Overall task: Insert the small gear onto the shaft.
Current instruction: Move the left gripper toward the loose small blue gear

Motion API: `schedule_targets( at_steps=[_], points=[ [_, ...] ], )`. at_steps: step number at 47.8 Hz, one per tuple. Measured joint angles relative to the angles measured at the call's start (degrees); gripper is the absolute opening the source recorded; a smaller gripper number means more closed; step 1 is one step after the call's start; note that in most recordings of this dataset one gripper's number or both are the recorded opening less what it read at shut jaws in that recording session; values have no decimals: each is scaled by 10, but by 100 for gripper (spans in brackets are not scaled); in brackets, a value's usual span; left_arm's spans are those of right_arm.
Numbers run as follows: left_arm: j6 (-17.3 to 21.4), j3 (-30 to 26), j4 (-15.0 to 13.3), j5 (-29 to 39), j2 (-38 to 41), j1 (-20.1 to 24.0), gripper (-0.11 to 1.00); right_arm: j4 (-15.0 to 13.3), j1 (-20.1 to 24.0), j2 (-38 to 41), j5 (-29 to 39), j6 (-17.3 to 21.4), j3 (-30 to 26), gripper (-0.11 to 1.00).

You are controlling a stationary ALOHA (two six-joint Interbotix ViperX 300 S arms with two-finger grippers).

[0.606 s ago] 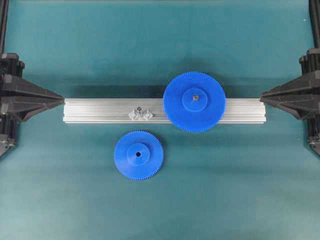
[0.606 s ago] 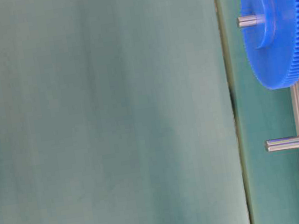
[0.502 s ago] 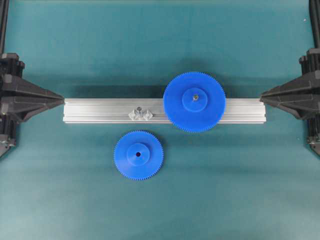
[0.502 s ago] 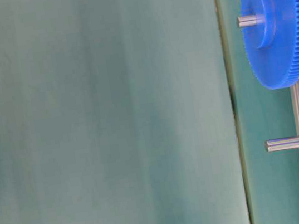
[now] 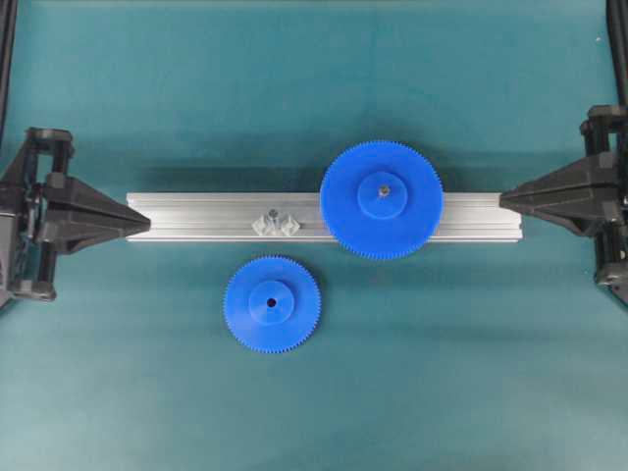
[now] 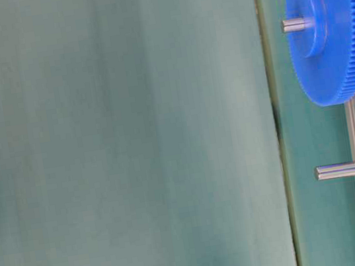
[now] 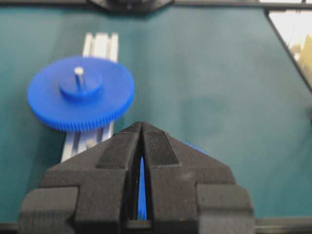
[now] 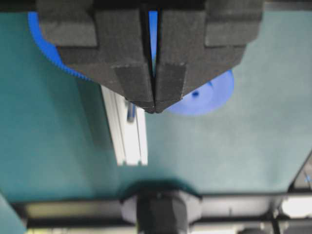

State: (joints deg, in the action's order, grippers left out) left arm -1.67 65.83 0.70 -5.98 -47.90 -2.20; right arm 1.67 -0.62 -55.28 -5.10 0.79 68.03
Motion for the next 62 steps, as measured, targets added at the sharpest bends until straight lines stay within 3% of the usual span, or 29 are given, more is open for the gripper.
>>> schedule_targets(
  at_steps=[11,29,35,48,62],
  points=[
    [0,-31,-1,56,69,-7,1,-1,-2,0,60,3,0,2],
    [0,-77,-1,61,169,-22,1,0,-17,0,115,3,1,2],
    [-18,-91,-1,62,195,-24,1,-1,-18,0,127,4,8,2],
    [-100,-105,0,65,229,-25,1,0,-18,0,163,24,11,2],
    [-101,-124,1,74,257,-36,1,0,-18,0,164,25,16,2]
  ],
)
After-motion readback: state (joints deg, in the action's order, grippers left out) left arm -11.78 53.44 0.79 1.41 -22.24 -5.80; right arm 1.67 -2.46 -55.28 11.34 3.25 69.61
